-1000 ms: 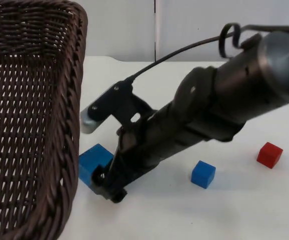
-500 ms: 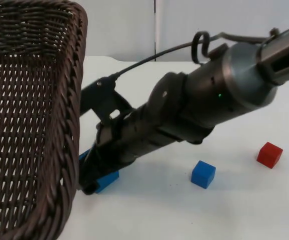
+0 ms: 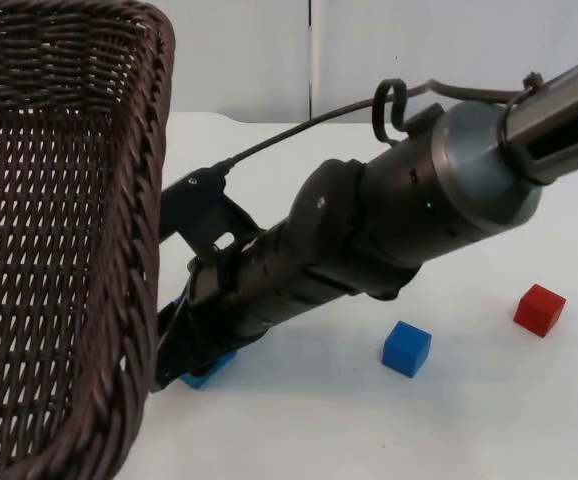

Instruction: Pick up the basket with the left hand and place the largest block into the basket with the right hand.

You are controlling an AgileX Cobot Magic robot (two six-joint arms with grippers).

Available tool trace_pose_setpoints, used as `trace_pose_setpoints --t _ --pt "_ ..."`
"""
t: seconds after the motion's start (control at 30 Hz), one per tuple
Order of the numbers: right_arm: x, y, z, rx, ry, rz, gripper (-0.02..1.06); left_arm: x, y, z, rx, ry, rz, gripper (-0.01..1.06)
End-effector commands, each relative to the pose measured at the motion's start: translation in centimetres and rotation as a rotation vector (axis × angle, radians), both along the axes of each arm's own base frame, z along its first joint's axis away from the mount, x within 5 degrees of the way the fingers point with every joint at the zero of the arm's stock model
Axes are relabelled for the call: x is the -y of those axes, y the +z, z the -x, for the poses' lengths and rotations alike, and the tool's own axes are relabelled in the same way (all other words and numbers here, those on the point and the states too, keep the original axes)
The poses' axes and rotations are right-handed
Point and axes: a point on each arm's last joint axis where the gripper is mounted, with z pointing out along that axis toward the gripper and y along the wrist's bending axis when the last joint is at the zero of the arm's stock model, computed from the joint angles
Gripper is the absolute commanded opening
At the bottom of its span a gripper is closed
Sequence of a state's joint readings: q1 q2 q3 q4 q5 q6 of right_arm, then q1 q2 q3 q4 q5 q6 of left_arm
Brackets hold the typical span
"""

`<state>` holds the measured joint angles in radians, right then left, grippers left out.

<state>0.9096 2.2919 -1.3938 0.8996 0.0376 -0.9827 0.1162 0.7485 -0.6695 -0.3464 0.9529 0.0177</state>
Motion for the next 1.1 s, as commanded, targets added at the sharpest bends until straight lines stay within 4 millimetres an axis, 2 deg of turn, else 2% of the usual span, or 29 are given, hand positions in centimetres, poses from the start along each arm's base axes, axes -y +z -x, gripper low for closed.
trace_pose_setpoints --t 0.0,0.07,0.1,0.33,0.47,0.5,0.63,0.67,0.8,0.83,0.97,1.0,1.07 --pt "-0.2 0.3 0.2 -0.016 0.013 -0.006 0.25 0.0 0.3 0.0 0.036 0.014 0.017 0.00" --pt "-0.2 0.4 0.3 -0.031 0.028 -0.004 0.05 0.0 0.3 0.0 0.036 0.014 0.017 0.00" --pt "-0.1 0.6 0.3 -0.047 0.039 -0.005 0.00 0.0 0.3 0.0 0.036 0.014 0.017 0.00" --pt "1.7 2.2 -1.3 -0.105 0.023 -0.025 0.00 0.1 0.3 0.0 0.034 0.013 0.017 0.00" --pt "4.0 2.9 -3.3 -0.174 -0.027 -0.044 0.00 0.1 0.3 0.0 0.034 0.013 0.017 0.00" --pt "4.0 2.9 -3.3 -0.174 -0.027 -0.044 0.00 0.1 0.3 0.0 0.034 0.013 0.017 0.00" --pt "6.4 4.1 -5.0 -0.210 -0.052 -0.040 0.00 0.1 0.3 0.0 0.035 0.008 0.013 0.00" --pt "6.4 4.1 -5.0 -0.210 -0.052 -0.040 0.00 0.1 0.3 0.0 0.035 0.008 0.013 0.00" --pt "8.6 7.4 -6.0 -0.168 -0.083 -0.012 0.00 0.1 0.3 0.0 0.035 0.008 0.013 0.00" --pt "8.6 7.4 -6.0 -0.168 -0.083 -0.012 0.00 0.1 0.3 0.0 0.035 0.008 0.013 0.00" --pt "9.8 11.3 -5.8 -0.111 -0.065 -0.010 0.00 0.1 0.3 0.0 0.035 0.008 0.013 0.00" --pt "9.8 11.3 -5.8 -0.111 -0.065 -0.010 0.00 0.1 0.3 0.0 0.035 0.008 0.013 0.00" --pt "10.2 13.5 -5.4 -0.072 -0.055 -0.013 0.00 0.1 0.3 0.0 0.035 0.008 0.013 0.00"
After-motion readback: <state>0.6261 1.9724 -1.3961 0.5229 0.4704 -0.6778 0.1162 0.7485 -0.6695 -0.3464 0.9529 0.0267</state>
